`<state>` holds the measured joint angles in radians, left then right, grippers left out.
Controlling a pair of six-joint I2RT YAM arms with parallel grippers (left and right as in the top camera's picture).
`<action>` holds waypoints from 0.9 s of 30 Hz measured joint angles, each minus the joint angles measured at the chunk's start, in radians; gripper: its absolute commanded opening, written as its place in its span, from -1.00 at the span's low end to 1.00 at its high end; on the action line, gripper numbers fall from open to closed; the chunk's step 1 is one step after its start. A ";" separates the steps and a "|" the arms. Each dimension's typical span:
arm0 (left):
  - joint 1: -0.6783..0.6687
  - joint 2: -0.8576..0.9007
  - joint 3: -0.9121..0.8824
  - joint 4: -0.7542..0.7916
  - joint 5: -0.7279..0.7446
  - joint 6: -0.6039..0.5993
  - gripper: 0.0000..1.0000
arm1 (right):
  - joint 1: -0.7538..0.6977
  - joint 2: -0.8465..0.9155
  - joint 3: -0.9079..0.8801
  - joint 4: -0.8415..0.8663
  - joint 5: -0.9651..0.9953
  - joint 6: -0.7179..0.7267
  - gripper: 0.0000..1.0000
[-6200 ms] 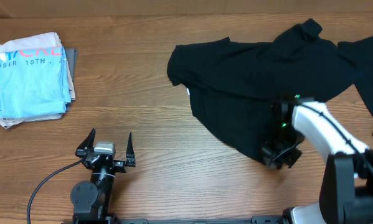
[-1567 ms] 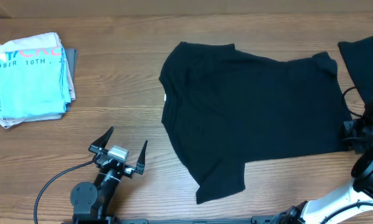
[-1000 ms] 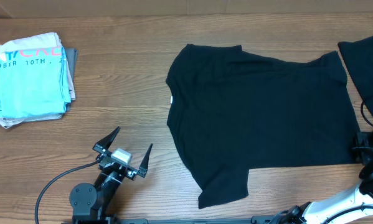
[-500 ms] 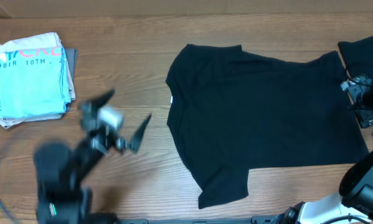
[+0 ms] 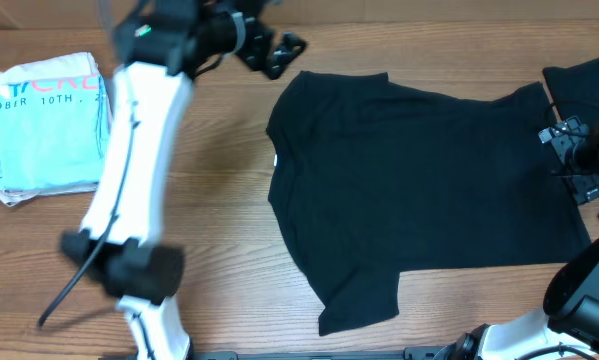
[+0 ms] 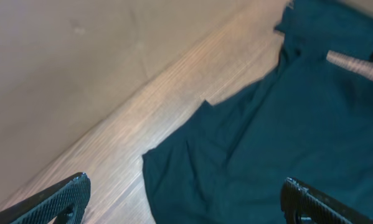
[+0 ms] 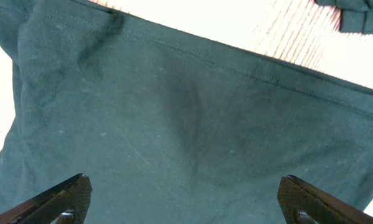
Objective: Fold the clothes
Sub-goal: 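Move the left gripper to the shirt's upper-left shoulder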
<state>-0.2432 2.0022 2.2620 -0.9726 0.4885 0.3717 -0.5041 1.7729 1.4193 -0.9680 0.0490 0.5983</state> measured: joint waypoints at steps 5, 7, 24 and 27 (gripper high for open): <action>-0.074 0.190 0.112 0.027 -0.068 0.039 1.00 | 0.000 0.000 0.000 0.000 0.000 0.000 1.00; -0.087 0.251 0.115 0.042 -0.084 0.048 0.99 | 0.000 0.000 0.000 0.001 0.000 0.000 1.00; -0.084 0.545 0.115 0.277 -0.163 -0.086 -0.81 | 0.000 0.000 0.000 0.000 0.000 0.000 1.00; -0.084 0.583 0.116 0.301 -0.204 -0.143 -0.85 | 0.000 0.000 0.000 0.000 0.000 0.000 1.00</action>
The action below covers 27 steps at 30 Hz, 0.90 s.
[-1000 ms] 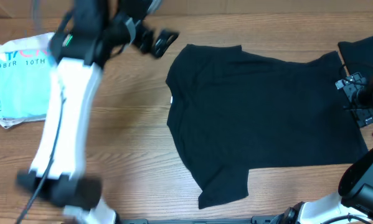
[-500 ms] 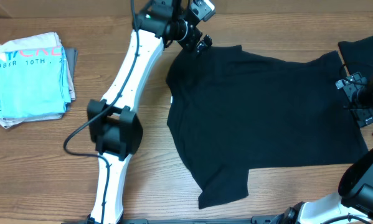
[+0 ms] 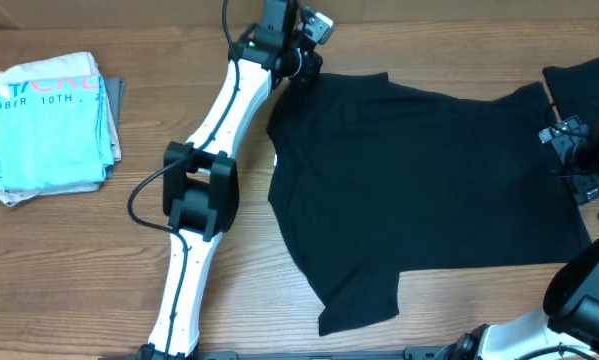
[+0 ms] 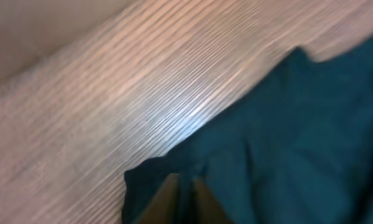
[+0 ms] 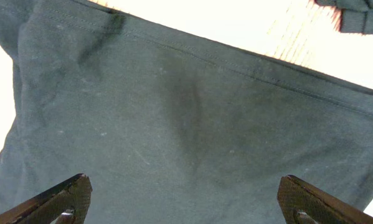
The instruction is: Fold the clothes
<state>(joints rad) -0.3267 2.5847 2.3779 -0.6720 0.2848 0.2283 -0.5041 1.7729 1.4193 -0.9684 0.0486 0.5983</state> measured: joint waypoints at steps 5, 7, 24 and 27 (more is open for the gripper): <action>0.000 0.068 0.000 0.023 -0.051 -0.051 -0.91 | 0.000 0.000 0.000 0.000 0.000 0.000 1.00; 0.000 0.089 0.000 0.022 -0.062 -0.068 -0.91 | 0.000 0.000 0.000 0.001 0.000 0.000 1.00; -0.006 0.093 0.041 -0.200 -0.418 -0.394 -0.92 | 0.000 0.000 0.000 0.000 0.000 0.000 1.00; -0.001 0.086 0.045 -0.272 -0.449 -0.465 -0.92 | 0.000 0.000 0.000 0.000 0.000 0.000 1.00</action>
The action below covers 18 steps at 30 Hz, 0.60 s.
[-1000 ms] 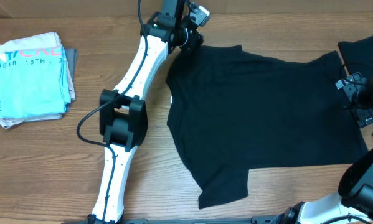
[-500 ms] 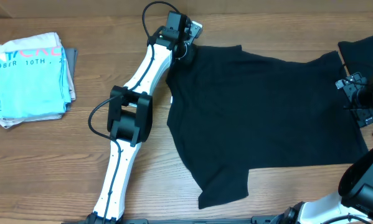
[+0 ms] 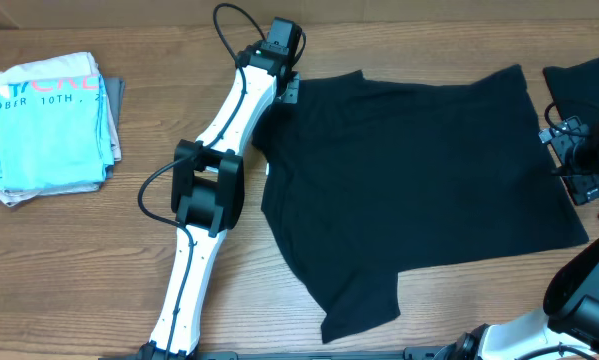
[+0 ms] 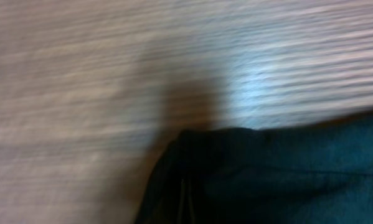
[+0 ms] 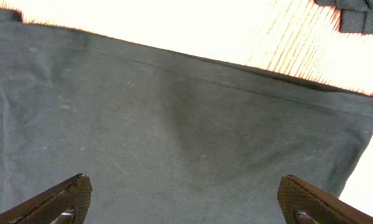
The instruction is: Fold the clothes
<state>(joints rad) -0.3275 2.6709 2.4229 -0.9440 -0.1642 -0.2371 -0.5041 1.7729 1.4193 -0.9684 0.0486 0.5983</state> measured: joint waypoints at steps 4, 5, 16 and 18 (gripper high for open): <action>0.008 -0.011 0.002 -0.071 0.023 -0.030 -0.92 | 0.000 0.000 0.000 0.000 0.000 0.000 1.00; 0.010 -0.014 0.002 -0.086 0.042 -0.025 -0.92 | 0.000 0.000 0.000 0.001 0.000 0.000 1.00; 0.017 -0.135 -0.041 -0.119 0.309 0.135 -0.03 | 0.000 0.000 0.000 0.000 0.000 0.000 1.00; 0.017 -0.185 -0.041 -0.096 0.327 0.180 0.12 | 0.000 0.000 0.000 0.000 0.000 0.000 1.00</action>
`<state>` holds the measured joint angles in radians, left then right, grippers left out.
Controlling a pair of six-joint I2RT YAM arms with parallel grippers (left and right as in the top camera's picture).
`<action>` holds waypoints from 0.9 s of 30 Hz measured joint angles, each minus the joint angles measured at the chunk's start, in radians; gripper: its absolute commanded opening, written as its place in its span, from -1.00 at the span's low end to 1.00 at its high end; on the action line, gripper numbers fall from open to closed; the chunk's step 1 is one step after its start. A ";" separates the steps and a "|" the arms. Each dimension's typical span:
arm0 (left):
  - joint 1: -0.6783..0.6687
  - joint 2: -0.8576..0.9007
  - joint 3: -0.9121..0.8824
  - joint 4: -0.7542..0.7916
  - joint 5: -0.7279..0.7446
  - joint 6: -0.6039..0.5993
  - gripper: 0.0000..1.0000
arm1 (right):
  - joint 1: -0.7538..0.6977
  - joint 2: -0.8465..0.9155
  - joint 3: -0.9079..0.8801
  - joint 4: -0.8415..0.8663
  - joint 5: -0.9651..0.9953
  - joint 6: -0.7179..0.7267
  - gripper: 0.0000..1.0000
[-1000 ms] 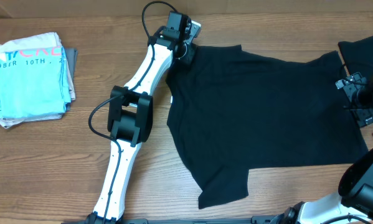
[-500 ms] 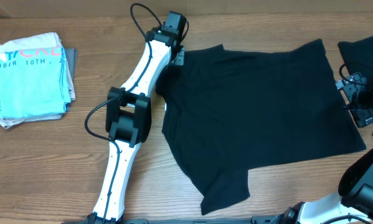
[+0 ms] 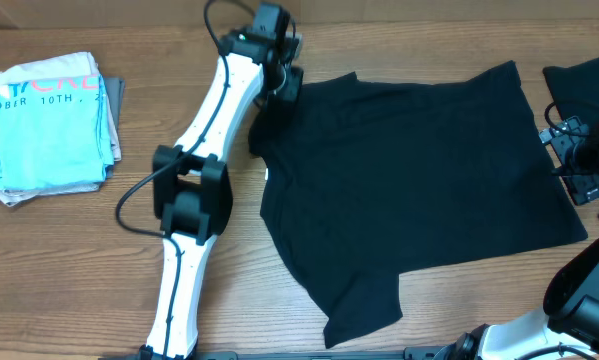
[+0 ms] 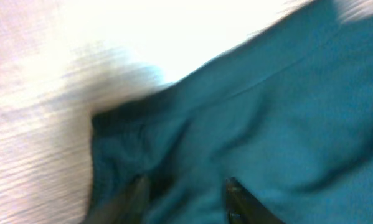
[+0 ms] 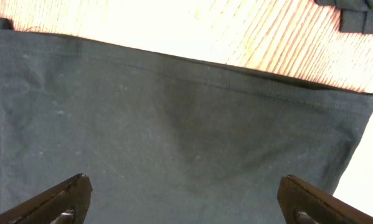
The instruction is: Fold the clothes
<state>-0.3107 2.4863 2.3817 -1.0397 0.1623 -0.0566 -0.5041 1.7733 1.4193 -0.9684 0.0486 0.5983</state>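
A black T-shirt (image 3: 409, 180) lies spread flat across the middle of the wooden table (image 3: 99, 260). My left gripper (image 3: 282, 85) is at its far left corner, by a sleeve. The left wrist view is blurred, but the left gripper (image 4: 186, 196) shows its fingers apart, with shirt fabric (image 4: 273, 112) under and between them. My right gripper (image 3: 566, 155) hangs by the shirt's right edge. In the right wrist view the right gripper (image 5: 186, 199) stands wide open over the shirt's hem (image 5: 223, 70), holding nothing.
A folded light-blue and white shirt (image 3: 47, 120) lies at the table's far left. Another dark garment (image 3: 579, 80) sits at the far right corner, and its edge (image 5: 360, 15) shows in the right wrist view. My left arm (image 3: 194, 190) stretches across the table left of the shirt.
My left gripper was shut on the shirt's far left corner; its fingers now stand apart over the fabric. The shirt's right hem sits slightly farther left. The right gripper has not moved.
My left gripper hung open off the shirt's far left corner. Then it was at that corner with its fingers close together. Then the whole shirt lay farther left, its hem drawn from under the right gripper. Now the left fingers are apart.
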 measured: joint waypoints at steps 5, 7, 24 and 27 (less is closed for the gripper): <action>0.003 -0.068 0.014 0.051 0.025 0.075 0.25 | 0.000 0.000 0.000 0.001 0.000 0.000 1.00; 0.010 -0.060 0.015 0.067 0.029 0.098 0.25 | 0.000 0.000 0.000 0.000 0.000 0.000 1.00; 0.156 0.150 0.010 0.128 0.247 0.203 0.25 | 0.000 0.000 0.000 0.001 0.000 0.000 1.00; 0.154 0.156 0.010 0.140 0.298 0.213 0.24 | 0.000 0.000 0.000 0.000 0.000 0.000 1.00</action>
<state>-0.1562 2.6419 2.3913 -0.8997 0.4603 0.1566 -0.5041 1.7729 1.4193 -0.9680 0.0486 0.5983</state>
